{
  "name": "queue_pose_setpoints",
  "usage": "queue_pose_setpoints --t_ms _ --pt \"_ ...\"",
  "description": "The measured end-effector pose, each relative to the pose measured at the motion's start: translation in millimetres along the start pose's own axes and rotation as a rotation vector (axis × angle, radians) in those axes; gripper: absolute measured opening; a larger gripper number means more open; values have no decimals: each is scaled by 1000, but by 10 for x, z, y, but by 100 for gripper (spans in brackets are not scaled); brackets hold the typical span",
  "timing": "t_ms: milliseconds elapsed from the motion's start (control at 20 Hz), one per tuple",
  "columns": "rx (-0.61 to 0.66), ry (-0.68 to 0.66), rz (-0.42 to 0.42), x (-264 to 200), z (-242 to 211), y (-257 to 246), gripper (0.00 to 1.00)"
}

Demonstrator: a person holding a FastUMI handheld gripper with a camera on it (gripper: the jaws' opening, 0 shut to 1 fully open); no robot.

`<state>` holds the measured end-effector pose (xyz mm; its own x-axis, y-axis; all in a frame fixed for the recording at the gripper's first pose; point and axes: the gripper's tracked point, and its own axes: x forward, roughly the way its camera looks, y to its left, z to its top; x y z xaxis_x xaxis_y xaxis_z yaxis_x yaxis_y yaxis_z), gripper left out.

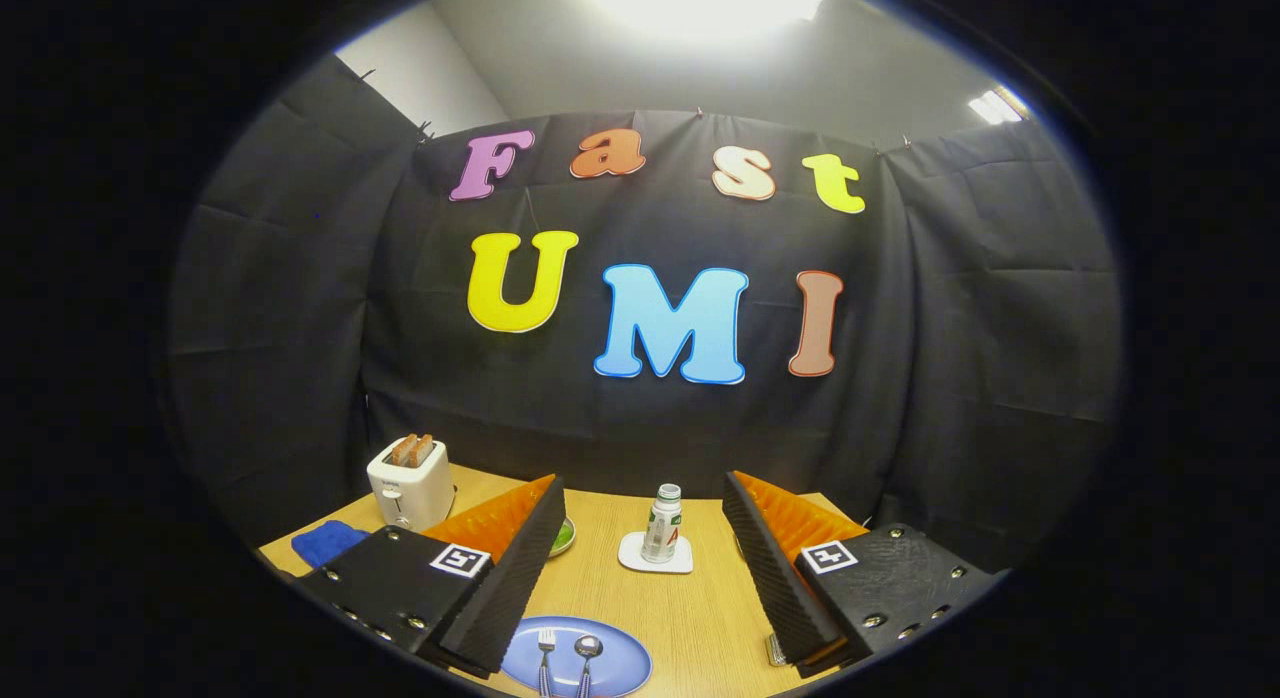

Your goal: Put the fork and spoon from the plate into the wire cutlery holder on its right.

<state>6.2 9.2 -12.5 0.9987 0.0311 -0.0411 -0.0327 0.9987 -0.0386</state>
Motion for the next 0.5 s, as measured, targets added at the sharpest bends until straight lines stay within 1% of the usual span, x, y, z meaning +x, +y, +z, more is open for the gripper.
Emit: queue_pose_setpoints --t_ms 50,150,200,300,350,500 --pt "1 5 1 -9 2 3 97" --pt "-2 19 13 -3 -59 31 93" --pt "-6 30 21 2 -109 52 93" --pt "-19 87 60 17 -316 137 93" --pt "-31 129 69 7 -448 144 90" --pt "-30 276 110 -6 -871 189 76"
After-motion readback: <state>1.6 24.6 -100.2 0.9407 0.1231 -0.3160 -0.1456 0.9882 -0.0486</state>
